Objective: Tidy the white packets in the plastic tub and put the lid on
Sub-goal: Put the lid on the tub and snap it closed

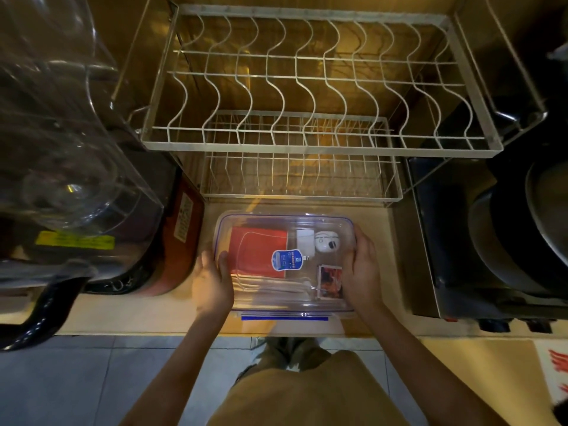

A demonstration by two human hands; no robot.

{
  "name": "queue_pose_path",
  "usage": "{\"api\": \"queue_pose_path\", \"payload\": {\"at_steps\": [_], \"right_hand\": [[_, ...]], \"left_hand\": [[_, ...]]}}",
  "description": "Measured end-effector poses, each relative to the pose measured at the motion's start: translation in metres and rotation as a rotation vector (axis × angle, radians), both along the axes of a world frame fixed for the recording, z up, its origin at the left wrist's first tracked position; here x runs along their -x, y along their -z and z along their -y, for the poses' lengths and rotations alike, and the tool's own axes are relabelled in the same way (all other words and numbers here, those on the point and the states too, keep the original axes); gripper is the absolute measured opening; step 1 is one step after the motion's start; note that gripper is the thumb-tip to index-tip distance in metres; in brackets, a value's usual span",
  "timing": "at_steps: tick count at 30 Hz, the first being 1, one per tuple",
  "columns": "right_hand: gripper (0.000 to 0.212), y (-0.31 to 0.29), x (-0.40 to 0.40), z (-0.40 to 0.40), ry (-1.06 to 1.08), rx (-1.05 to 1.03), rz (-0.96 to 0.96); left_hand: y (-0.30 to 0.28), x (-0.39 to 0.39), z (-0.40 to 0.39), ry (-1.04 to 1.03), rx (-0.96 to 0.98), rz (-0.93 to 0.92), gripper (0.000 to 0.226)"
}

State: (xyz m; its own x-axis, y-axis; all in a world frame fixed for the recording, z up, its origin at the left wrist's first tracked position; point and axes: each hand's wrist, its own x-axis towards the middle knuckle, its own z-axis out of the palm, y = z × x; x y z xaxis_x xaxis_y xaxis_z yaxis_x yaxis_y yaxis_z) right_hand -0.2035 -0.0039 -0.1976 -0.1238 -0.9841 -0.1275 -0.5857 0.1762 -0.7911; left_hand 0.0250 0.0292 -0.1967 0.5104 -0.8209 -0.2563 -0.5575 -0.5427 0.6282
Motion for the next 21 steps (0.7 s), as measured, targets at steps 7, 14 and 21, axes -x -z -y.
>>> {"api": "queue_pose_path", "payload": {"at_steps": [7, 14, 21], "right_hand": [[0.036, -0.002, -0.002, 0.020, -0.071, -0.028, -0.452], [0.037, -0.027, -0.041, 0.078, -0.641, 0.083, -0.419], [0.078, -0.009, -0.076, 0.114, -0.856, -0.234, -0.677]], "left_hand": [[0.001, 0.001, 0.003, -0.009, -0.014, 0.016, 0.032], [0.000, 0.003, 0.004, -0.022, -0.015, 0.033, 0.031], [-0.001, 0.001, 0.003, -0.022, -0.004, -0.005, 0.027]]}}
